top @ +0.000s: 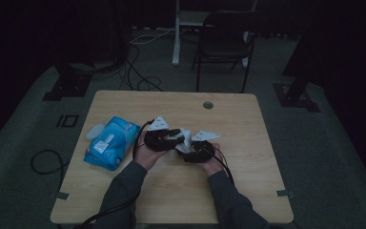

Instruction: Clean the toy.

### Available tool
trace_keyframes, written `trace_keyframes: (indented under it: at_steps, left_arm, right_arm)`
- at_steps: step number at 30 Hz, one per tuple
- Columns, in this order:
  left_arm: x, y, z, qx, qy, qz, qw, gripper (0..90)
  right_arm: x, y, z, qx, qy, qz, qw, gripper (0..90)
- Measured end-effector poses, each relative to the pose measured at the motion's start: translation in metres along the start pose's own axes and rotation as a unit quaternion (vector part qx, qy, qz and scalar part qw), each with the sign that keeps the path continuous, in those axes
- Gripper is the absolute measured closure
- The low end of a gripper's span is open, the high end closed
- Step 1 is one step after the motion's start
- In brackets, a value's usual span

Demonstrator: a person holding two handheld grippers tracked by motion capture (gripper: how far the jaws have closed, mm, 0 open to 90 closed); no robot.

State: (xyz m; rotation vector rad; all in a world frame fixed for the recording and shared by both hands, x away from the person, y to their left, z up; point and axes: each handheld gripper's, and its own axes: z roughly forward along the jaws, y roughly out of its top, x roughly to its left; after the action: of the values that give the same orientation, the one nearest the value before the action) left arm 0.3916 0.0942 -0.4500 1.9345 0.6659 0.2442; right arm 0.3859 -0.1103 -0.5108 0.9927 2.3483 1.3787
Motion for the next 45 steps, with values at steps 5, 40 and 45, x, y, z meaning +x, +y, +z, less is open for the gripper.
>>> trace_keyframes:
  at_steps: [5,40,45]
  left_arm:
    - [0.001,0.000,0.001,0.008,0.002,-0.003,1.0000,58.2]
    - [-0.014,0.003,0.015,0.046,-0.042,0.038,0.9973,88.8]
    - [-0.011,0.004,0.015,0.046,-0.023,0.037,0.9980,88.8]
  right_arm:
    - [0.000,0.000,0.000,0.000,0.000,0.001,1.0000,34.1]
    - [0.002,0.001,0.002,0.001,0.003,-0.006,1.0000,34.1]
    - [0.005,0.001,0.002,0.001,0.006,-0.012,0.9999,34.1]
